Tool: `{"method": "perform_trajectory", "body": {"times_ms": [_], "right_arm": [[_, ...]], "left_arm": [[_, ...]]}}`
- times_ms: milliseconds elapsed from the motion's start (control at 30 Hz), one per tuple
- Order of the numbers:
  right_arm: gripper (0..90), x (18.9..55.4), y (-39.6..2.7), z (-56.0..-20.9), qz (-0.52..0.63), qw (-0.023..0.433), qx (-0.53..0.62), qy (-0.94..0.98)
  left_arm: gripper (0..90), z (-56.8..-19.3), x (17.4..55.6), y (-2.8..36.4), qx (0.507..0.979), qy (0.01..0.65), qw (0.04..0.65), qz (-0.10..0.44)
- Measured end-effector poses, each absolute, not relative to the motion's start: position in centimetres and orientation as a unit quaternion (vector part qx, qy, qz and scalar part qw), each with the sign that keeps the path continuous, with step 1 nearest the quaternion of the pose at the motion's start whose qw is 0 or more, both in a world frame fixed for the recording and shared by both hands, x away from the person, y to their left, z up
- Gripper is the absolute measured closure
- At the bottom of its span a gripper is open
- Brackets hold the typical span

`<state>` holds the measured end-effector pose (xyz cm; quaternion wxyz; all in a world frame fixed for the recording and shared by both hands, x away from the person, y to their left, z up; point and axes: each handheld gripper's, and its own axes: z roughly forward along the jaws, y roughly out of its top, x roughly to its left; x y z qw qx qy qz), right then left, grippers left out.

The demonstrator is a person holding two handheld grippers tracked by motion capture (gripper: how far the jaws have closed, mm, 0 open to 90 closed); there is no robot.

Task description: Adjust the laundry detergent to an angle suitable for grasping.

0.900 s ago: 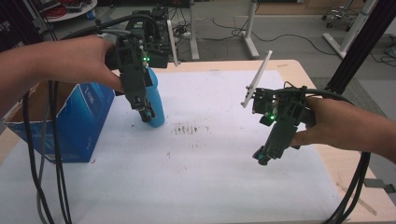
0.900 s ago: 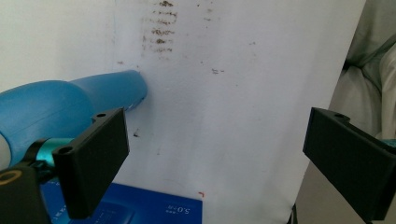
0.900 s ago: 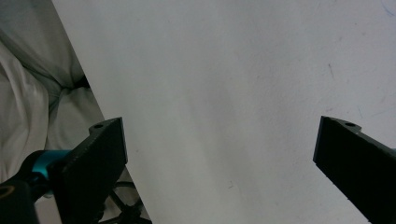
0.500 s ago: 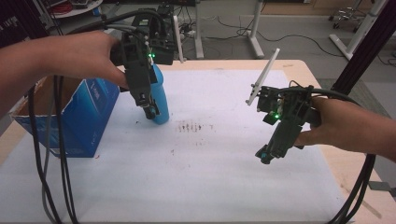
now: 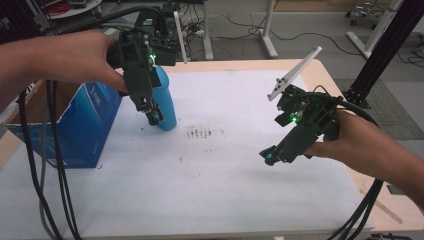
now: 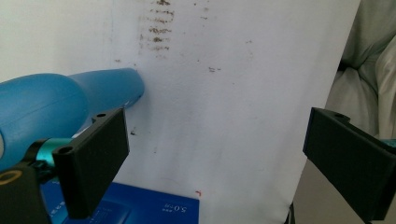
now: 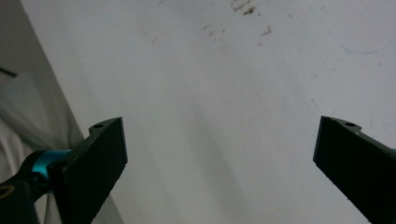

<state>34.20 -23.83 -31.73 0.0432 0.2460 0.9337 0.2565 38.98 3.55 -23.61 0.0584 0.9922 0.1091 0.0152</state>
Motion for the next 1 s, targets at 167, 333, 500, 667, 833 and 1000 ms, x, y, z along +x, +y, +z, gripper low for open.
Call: {"method": "perform_trajectory", "body": {"times_ms": [167, 333, 500, 667, 833, 1000], "right_arm": [[1.9, 33.7, -24.4, -33.2, 0.322, 0.072, 0.275, 0.903], [1.9, 33.0, -24.7, -34.3, 0.383, 0.106, 0.296, 0.869], [1.9, 32.5, -25.0, -35.2, 0.428, 0.134, 0.311, 0.838], [1.9, 32.1, -25.0, -36.0, 0.459, 0.151, 0.311, 0.818], [1.9, 31.6, -25.0, -36.8, 0.484, 0.171, 0.32, 0.796], [1.9, 31.3, -24.8, -37.4, 0.507, 0.194, 0.33, 0.772]], "left_arm": [[7.0, -23.6, 39.0, 3.5, 0.992, 0.108, 0.057, 0.015], [7.0, -23.7, 39.1, 3.6, 0.992, 0.109, 0.056, 0.015], [7.0, -23.7, 39.2, 3.7, 0.992, 0.109, 0.057, 0.015], [7.0, -23.9, 39.2, 3.7, 0.992, 0.109, 0.058, 0.013], [7.0, -24.0, 39.2, 3.8, 0.992, 0.109, 0.056, 0.011], [7.0, -24.0, 39.1, 3.9, 0.992, 0.111, 0.056, 0.012]]}}
